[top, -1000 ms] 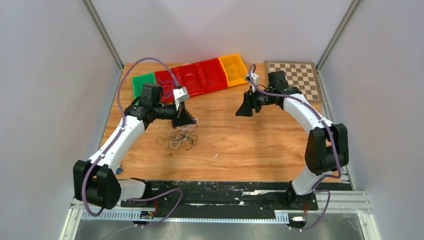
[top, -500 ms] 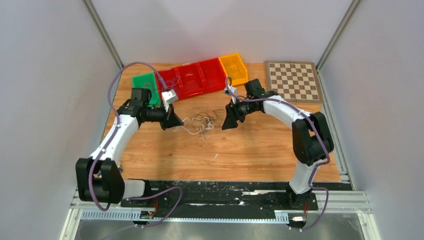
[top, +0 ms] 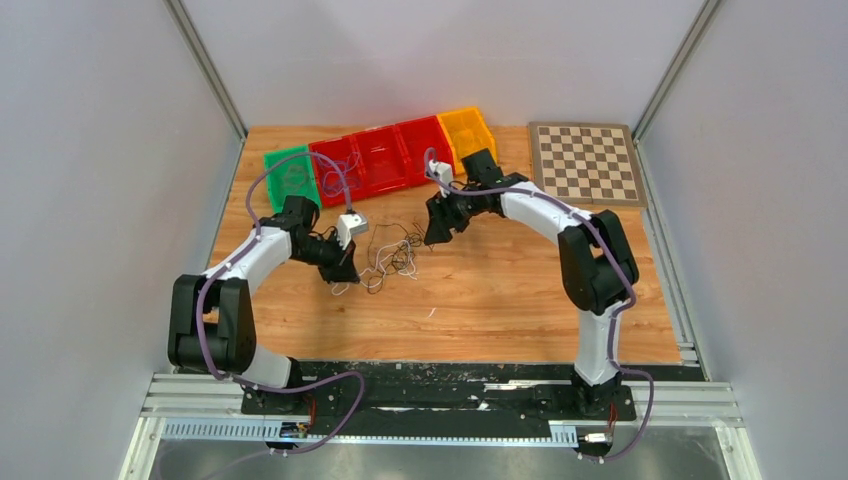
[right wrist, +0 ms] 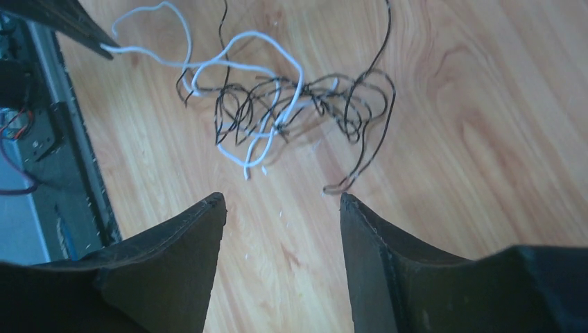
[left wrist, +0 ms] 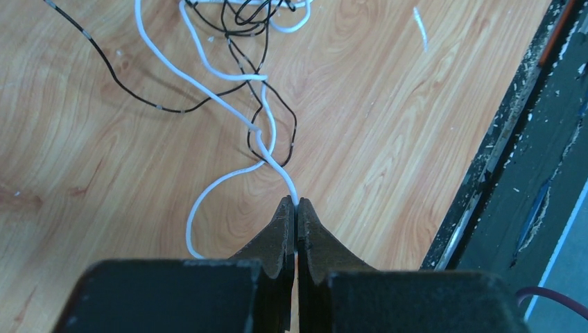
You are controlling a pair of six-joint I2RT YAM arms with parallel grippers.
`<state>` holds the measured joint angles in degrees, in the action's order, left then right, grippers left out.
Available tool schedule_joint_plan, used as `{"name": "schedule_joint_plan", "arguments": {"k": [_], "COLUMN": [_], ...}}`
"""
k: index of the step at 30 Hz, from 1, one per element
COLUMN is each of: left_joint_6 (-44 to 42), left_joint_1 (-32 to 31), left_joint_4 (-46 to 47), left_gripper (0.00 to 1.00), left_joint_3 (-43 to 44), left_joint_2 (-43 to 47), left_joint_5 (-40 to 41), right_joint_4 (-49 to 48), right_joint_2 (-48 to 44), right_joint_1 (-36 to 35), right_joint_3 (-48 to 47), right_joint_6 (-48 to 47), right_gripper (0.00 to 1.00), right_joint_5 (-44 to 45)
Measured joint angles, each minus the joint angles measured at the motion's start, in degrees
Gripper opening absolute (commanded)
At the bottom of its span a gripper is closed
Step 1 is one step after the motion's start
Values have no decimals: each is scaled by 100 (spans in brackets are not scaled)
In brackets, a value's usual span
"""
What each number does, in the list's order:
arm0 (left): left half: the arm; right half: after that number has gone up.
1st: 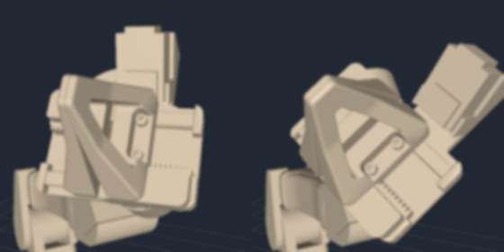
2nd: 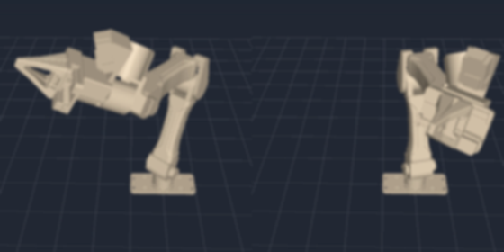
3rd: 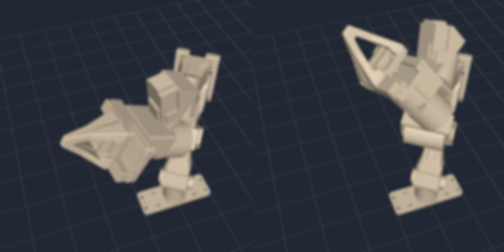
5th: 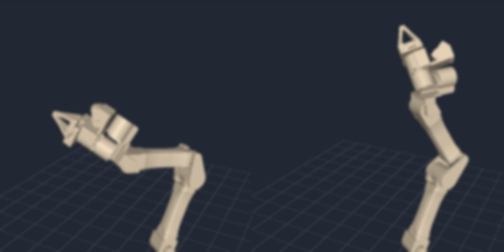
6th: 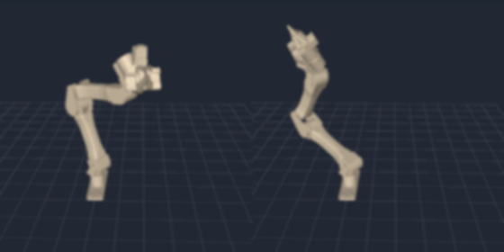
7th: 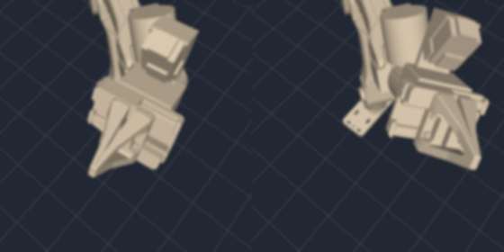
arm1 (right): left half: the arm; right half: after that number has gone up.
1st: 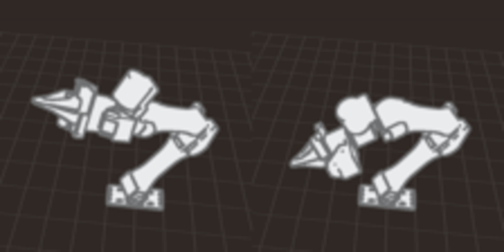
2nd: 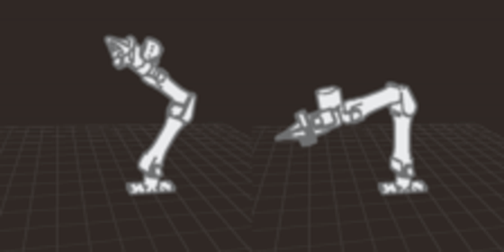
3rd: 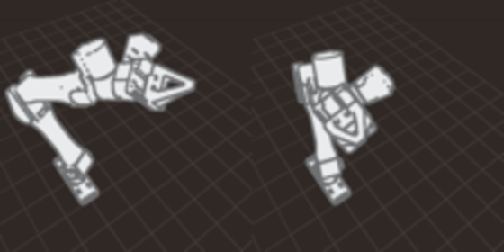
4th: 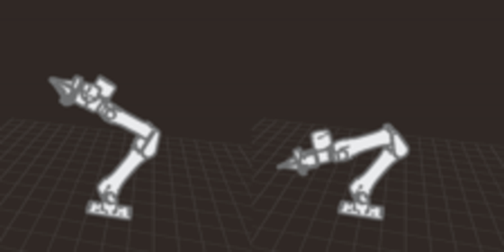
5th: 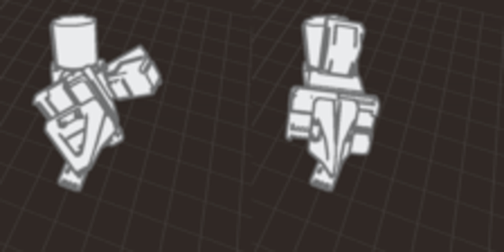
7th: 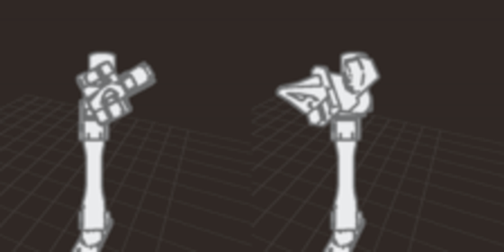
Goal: Untangle the cables
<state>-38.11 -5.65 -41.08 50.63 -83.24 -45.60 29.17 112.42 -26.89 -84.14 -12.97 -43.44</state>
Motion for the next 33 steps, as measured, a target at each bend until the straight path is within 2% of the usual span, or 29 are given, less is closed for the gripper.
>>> {"name": "schedule_joint_plan", "arguments": {"k": [8, 9, 10, 11, 13, 18, 20, 22, 23, 24, 27, 28, 30, 33], "left_joint_6": [2, 2, 7, 9, 9, -52, -131, -210, -260, -302, -348, -315, -15, 708], "left_joint_1": [-22, -22, -22, -22, -22, 24, 98, 199, 273, 345, 575, 616, 667, 503], "left_joint_4": [28, 35, 52, 70, 94, 107, 103, 87, 48, 0, -114, -85, 162, 1019], "left_gripper": [0, 0, 0, 0, 0, 3, 10, 25, 40, 47, 79, 95, 99, 100], "left_joint_3": [2, 2, 4, 7, 11, 11, 11, 20, 48, 92, 321, 378, 439, 439], "left_joint_2": [-144, -144, -144, -146, -149, -195, -214, -219, -219, -216, -146, -52, 326, 1045], "left_joint_5": [188, 223, 262, 315, 413, 734, 872, 942, 942, 892, 501, 334, -85, -529], "right_joint_4": [-378, -382, -378, -367, -365, -374, -343, -306, -310, -323, -435, -511, -656, -859], "right_joint_2": [848, 938, 1012, 1075, 1128, 951, 647, 221, -20, -280, -1064, -1250, -1550, -1738], "right_joint_1": [-437, -452, -461, -466, -463, -334, -184, -9, 55, 129, 247, 238, 175, 48], "right_joint_3": [-610, -629, -629, -629, -621, -378, -144, 46, 109, 162, 181, 179, 142, 35], "right_joint_6": [262, 262, 262, 260, 190, 74, 2, -63, -85, -92, -42, 9, 140, 330], "right_gripper": [63, 57, 38, 24, 2, 0, 0, 0, 0, 0, 0, 0, 0, 0], "right_joint_5": [966, 1071, 1178, 1298, 1473, 1613, 1499, 1296, 1193, 1080, 713, 599, 380, 162]}}
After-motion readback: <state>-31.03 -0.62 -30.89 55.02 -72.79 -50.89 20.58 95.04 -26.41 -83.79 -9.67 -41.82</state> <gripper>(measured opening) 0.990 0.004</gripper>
